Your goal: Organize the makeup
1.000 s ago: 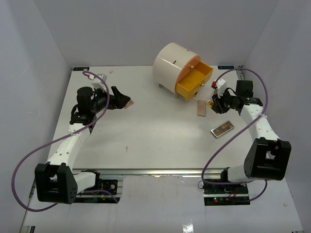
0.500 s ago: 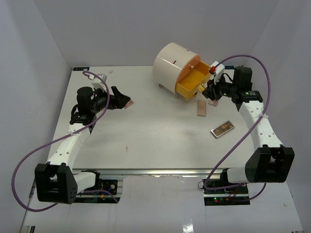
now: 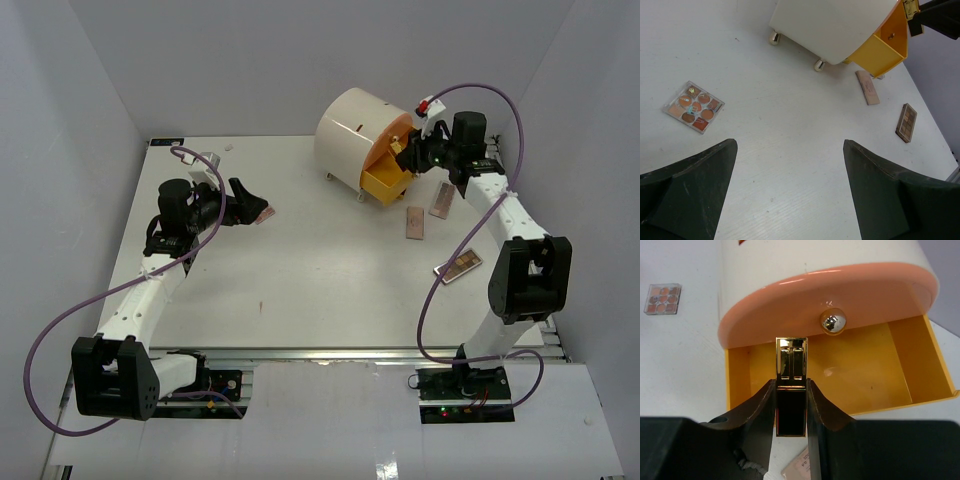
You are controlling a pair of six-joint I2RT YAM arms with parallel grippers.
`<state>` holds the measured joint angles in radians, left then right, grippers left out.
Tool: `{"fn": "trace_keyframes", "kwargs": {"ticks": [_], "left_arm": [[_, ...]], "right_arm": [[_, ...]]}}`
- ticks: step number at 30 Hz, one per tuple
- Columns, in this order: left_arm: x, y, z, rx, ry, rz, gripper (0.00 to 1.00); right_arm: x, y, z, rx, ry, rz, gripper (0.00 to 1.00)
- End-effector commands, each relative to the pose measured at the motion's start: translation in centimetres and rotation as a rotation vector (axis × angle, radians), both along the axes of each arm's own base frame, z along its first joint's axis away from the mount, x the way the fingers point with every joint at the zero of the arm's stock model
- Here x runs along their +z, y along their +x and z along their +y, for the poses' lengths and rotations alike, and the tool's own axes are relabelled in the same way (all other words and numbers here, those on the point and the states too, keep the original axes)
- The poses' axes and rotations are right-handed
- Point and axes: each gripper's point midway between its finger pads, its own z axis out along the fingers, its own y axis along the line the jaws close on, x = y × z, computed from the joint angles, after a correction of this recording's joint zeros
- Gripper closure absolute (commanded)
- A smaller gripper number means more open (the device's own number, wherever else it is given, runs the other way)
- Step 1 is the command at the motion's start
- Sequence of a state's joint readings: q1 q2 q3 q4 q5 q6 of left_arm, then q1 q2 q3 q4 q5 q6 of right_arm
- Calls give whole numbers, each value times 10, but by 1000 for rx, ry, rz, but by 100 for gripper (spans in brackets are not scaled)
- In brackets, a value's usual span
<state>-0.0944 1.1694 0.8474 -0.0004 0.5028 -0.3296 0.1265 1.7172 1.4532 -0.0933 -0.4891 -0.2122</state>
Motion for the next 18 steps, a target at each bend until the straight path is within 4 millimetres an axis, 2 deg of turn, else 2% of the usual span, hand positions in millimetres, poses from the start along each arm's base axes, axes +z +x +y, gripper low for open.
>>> {"fn": "trace_keyframes", "kwargs": {"ticks": [1, 5, 8, 15, 18], "left_arm": [[12, 1, 1, 3, 10, -40, 2], [10, 2, 1, 0, 9, -34, 2], [9, 2, 1, 1, 9, -30, 2], [8, 4, 1, 4, 13, -31, 2], [4, 2, 2, 5, 17, -11, 2]], "right_arm": [[49, 19, 6, -30, 51, -144, 77], [39, 22, 7, -25, 46, -127, 68], [31, 23, 9, -19, 43, -114, 56], [31, 24, 13, -7, 47, -112, 46], [39, 12, 16, 28, 47, -130, 45]]}}
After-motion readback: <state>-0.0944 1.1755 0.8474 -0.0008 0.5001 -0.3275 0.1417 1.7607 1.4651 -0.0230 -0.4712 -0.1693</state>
